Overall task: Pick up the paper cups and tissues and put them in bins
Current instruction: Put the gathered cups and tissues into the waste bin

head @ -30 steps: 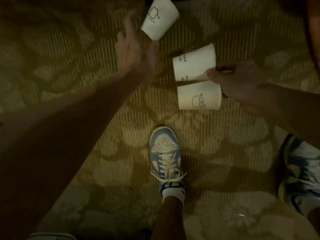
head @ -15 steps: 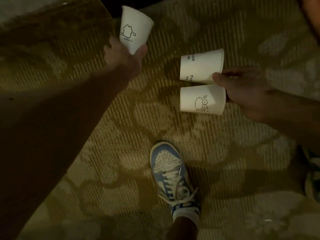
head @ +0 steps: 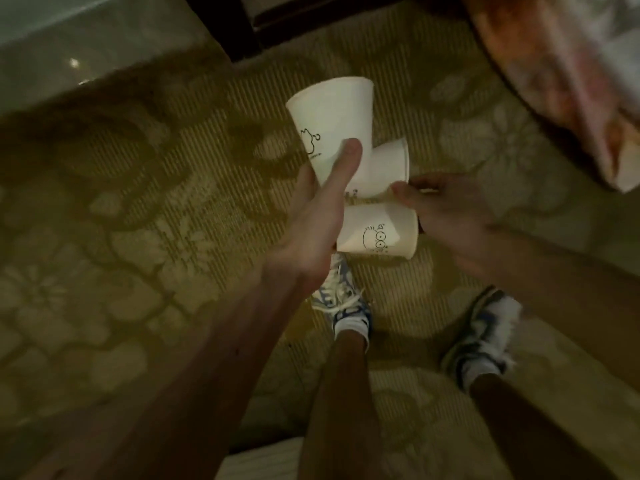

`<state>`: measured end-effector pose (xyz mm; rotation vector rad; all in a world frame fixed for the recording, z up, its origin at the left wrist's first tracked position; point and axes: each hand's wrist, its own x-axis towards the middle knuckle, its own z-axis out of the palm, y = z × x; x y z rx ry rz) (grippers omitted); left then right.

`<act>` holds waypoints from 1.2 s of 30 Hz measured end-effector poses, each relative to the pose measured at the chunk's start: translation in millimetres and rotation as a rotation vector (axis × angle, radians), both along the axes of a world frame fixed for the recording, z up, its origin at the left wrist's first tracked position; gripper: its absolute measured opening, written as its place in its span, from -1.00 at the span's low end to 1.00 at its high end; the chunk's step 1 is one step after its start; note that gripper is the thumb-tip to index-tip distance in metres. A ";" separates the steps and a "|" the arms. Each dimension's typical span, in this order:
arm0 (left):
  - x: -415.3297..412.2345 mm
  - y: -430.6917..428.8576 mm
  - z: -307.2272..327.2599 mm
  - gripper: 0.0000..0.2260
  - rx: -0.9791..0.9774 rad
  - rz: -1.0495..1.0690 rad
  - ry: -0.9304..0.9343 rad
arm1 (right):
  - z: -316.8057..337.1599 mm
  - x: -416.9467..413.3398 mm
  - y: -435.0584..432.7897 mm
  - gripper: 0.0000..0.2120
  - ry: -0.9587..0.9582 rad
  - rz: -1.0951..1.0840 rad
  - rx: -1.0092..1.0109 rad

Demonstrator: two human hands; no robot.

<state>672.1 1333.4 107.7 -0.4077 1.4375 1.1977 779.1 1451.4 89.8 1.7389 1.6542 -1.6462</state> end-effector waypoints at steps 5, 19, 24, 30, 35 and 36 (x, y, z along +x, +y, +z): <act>9.9 -16.1 74.6 -0.50 0.043 -0.063 0.000 | 70.4 8.7 -5.5 -0.81 0.110 -0.007 -0.054; 135.7 76.0 448.5 -0.25 0.425 -0.061 0.108 | 461.1 137.6 86.1 -0.80 0.430 -0.270 0.048; 178.5 107.7 567.5 -0.30 0.654 -0.208 0.245 | 588.0 190.4 101.3 -0.80 0.599 -0.504 0.157; 197.9 124.6 681.6 -0.36 0.901 -0.399 0.385 | 710.0 224.1 81.4 -0.74 0.728 -0.707 0.359; 206.6 131.6 746.1 -0.57 1.110 -0.472 0.552 | 775.2 233.4 54.5 -0.77 0.850 -0.868 0.510; 208.8 135.1 756.8 -0.51 1.125 -0.488 0.618 | 784.7 235.8 49.7 -0.78 0.867 -0.893 0.544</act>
